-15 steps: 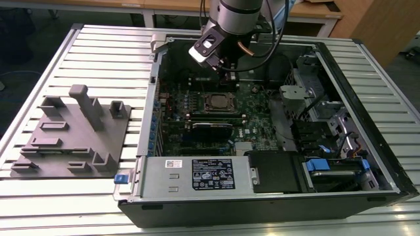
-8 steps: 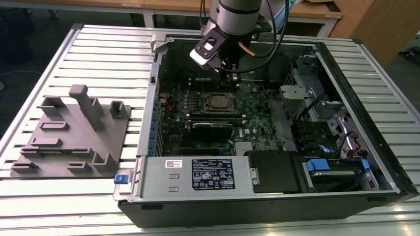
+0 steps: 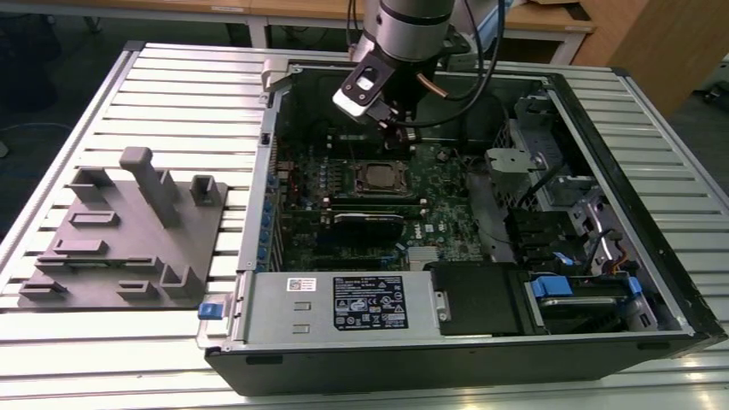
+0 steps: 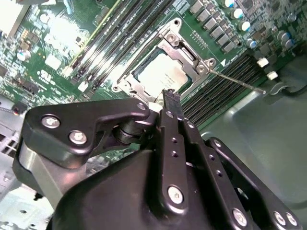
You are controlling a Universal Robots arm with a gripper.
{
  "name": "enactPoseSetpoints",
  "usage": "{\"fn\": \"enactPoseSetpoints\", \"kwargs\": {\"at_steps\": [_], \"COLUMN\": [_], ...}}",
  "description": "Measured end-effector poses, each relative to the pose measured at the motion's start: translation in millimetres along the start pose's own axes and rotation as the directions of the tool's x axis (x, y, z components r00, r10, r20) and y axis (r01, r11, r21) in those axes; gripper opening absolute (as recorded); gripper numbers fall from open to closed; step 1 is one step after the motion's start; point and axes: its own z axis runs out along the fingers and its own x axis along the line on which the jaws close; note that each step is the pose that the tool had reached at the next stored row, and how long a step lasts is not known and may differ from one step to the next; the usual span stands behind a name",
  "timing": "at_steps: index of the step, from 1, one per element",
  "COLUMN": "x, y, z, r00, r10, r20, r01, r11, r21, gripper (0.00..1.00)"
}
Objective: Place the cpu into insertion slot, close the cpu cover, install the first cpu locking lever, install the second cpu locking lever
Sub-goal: 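Install the first cpu locking lever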
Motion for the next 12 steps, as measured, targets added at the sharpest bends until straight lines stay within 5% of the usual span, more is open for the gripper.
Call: {"fn": "enactPoseSetpoints", "kwargs": {"at_steps": [12], "x": [-0.1], "y": [0.0], "z": [0.1], "r00": [0.9993], "r10": [-0.037], "r20": [-0.0004], "r01": [0.037], "r11": [0.9993], "r21": [0.0016], "gripper": [0.11]}}
